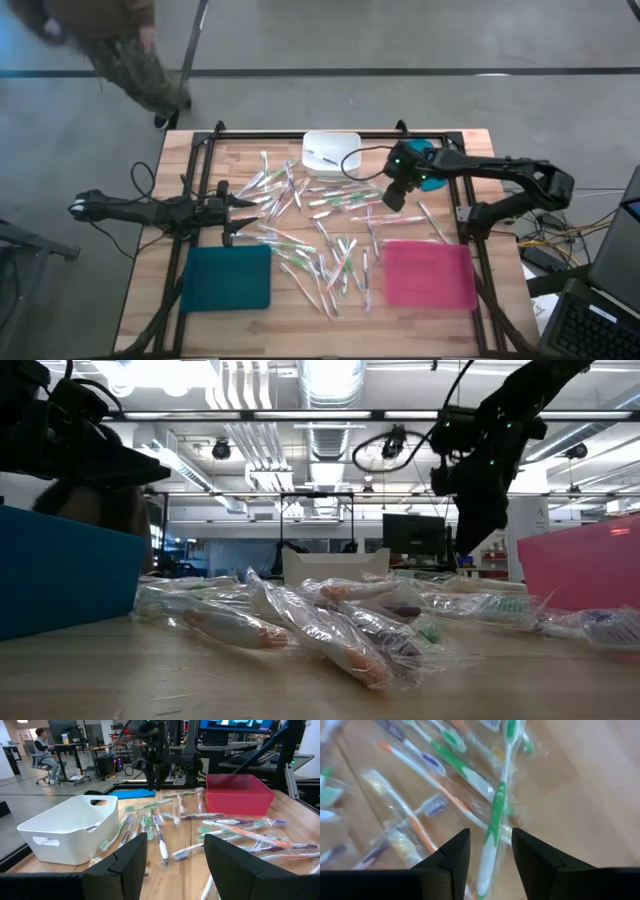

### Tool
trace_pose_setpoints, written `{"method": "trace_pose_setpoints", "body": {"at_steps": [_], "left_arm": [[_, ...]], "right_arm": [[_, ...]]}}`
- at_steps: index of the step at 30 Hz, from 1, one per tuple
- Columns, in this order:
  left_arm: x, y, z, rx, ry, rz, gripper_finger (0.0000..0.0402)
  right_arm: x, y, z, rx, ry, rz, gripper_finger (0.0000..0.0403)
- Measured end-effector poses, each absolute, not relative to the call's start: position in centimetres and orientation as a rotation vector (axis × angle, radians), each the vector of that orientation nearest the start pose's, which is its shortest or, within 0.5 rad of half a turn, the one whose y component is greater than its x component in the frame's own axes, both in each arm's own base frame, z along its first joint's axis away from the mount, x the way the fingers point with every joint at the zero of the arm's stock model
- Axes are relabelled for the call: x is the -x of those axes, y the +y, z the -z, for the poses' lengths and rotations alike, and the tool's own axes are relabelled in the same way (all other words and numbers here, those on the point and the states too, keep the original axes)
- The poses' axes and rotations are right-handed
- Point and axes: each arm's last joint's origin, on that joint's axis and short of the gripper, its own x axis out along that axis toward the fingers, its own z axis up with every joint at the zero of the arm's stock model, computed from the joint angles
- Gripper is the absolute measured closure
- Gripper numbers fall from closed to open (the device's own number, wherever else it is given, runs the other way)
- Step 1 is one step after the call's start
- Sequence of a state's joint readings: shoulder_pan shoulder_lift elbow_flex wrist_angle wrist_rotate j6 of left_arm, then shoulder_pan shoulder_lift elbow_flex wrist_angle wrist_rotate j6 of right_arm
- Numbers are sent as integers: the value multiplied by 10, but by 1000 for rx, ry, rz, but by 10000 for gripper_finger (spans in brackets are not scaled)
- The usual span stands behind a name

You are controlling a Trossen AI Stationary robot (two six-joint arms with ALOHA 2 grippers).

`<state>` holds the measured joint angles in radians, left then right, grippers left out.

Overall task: Pick & Place Toothbrushes
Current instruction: Put the green toothbrush into the pink bin

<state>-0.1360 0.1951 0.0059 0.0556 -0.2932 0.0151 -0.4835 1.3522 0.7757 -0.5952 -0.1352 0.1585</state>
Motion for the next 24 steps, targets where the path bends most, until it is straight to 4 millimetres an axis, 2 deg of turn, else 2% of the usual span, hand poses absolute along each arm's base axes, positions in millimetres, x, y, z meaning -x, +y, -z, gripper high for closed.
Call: {"method": "trace_pose_setpoints", "body": {"at_steps": [5,13,18,24], "left_arm": [[-108,-6,-155,-44,132,-156,199],[-108,-6,-155,-44,132,-156,199],[-108,-6,-155,-44,132,-156,199],[-108,-6,-155,-44,132,-156,199]], "right_arm": [[-221,-112,-169,-510,1167,393,236],[-227,-115,-151,-516,1226,385,224],[-229,-116,-147,-514,1233,382,259],[-229,-116,-147,-512,1231,380,336]]}}
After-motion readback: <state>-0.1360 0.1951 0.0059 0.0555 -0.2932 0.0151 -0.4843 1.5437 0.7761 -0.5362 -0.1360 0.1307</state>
